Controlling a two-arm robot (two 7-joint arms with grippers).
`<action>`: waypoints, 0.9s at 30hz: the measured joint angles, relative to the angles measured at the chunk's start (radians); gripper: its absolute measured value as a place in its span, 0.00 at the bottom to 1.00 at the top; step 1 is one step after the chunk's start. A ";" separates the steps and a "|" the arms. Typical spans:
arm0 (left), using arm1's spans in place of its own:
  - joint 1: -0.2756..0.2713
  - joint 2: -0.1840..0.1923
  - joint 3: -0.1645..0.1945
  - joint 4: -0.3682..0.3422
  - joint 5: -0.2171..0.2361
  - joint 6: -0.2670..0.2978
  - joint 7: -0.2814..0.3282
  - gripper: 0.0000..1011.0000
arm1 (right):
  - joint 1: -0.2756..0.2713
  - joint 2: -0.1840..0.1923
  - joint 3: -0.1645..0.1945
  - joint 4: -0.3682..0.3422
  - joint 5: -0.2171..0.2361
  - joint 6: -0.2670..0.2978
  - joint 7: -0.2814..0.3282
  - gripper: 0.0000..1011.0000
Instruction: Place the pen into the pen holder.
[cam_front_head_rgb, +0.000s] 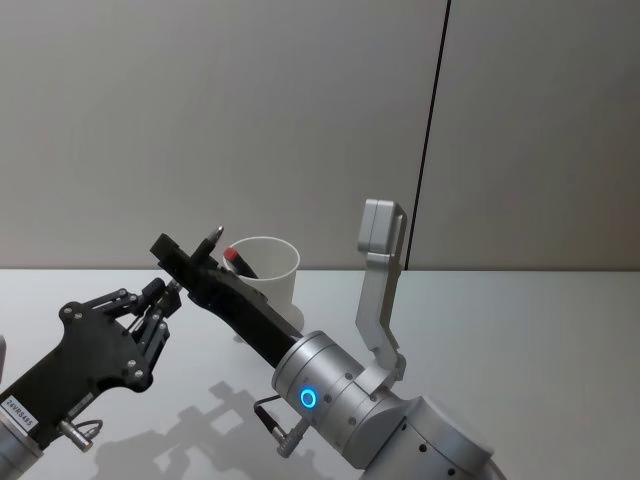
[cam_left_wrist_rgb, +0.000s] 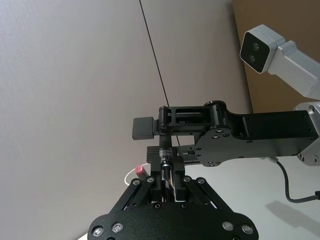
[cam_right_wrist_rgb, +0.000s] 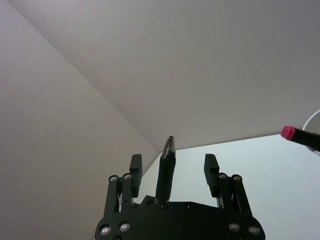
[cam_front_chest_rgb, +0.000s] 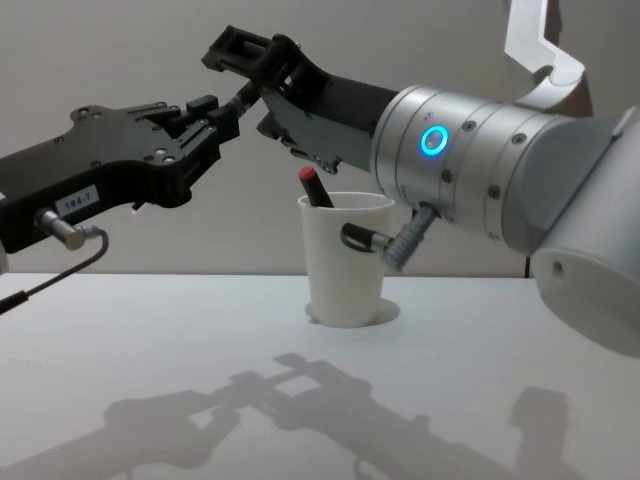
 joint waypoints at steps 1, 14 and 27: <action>0.000 0.000 0.000 0.000 0.000 0.000 0.000 0.14 | 0.000 0.000 0.000 0.000 0.000 0.000 0.000 0.74; 0.000 0.000 0.000 0.000 0.000 0.000 0.000 0.14 | 0.002 0.001 -0.002 0.003 0.002 -0.003 0.000 0.34; 0.000 0.000 0.000 0.000 0.000 0.000 0.000 0.14 | 0.003 0.001 -0.002 0.003 0.003 -0.003 0.002 0.16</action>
